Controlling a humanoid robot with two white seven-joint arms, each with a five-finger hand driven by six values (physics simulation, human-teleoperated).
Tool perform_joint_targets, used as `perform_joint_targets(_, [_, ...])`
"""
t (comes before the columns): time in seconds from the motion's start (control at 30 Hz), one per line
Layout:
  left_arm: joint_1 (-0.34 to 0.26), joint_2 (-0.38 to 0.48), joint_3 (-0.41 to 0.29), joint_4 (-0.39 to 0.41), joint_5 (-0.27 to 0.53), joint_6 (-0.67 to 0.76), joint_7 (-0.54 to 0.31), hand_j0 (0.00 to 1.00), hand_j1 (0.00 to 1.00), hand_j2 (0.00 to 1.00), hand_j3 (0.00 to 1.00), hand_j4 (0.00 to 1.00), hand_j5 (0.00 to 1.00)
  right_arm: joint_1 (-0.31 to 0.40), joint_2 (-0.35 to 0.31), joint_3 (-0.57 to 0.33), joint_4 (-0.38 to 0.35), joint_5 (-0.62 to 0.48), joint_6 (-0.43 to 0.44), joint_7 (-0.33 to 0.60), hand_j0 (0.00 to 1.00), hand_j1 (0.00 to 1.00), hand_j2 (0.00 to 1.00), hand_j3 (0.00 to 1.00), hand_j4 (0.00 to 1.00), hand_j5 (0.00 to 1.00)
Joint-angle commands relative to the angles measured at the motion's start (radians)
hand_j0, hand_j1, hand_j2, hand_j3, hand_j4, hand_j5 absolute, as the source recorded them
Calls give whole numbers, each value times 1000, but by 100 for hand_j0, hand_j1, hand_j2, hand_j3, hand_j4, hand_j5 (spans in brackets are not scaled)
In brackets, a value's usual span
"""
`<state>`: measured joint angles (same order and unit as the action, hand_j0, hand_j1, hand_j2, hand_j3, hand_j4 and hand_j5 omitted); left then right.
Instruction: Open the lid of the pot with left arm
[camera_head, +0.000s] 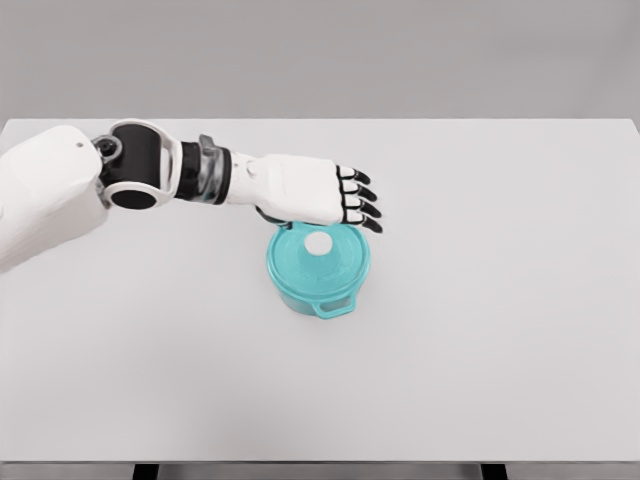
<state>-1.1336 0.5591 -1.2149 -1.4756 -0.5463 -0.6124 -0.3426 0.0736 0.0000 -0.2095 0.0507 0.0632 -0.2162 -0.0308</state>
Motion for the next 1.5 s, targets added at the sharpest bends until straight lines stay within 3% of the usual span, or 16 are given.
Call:
perform_joint_targets(0.0, [2, 5, 2, 0, 6, 2, 1, 100, 100, 100, 100, 100, 100, 0, 0, -1, 0, 0, 0, 0, 100, 100, 100, 100, 100, 100])
perform_joint_targets(0.5, [25, -31, -2, -2, 6, 2, 1, 100, 100, 100, 100, 100, 100, 0, 0, -1, 0, 0, 0, -1, 100, 100, 100, 100, 100, 100])
perform_joint_targets(0.67, [23, -27, -14, -2, -3, 2, -3, 93, 93, 93, 93, 93, 93, 0, 0, -1, 0, 0, 0, 0, 100, 100, 100, 100, 100, 100])
perform_joint_targets(1.0, [-3, -24, -72, 0, -3, 2, -15, 92, 92, 92, 92, 92, 92, 0, 0, -1, 0, 0, 0, 0, 100, 100, 100, 100, 100, 100])
perform_joint_targets(1.03, [-5, -24, -81, 0, -1, 2, -15, 91, 91, 91, 91, 91, 91, 0, 0, -1, 0, 0, 0, 0, 100, 100, 100, 100, 100, 100])
perform_joint_targets(1.07, [-11, -25, -87, 0, -3, 2, -15, 83, 83, 83, 83, 83, 83, 0, 0, -1, 0, 0, 0, 0, 100, 100, 100, 100, 100, 100])
perform_joint_targets(1.17, [-14, -27, -91, 0, 2, 2, -15, 82, 82, 82, 82, 82, 82, 0, 0, -1, 0, 0, 0, 0, 100, 100, 100, 100, 100, 100])
perform_joint_targets(1.23, [-17, -30, -91, 0, 3, 2, -15, 76, 76, 76, 76, 76, 76, 0, 0, 1, 0, 0, 0, -1, 100, 100, 100, 100, 100, 100])
perform_joint_targets(1.47, [-18, -30, -87, 0, 3, 2, -13, 75, 75, 75, 75, 75, 75, 0, 0, -1, 0, 0, 0, 0, 100, 100, 100, 100, 100, 100])
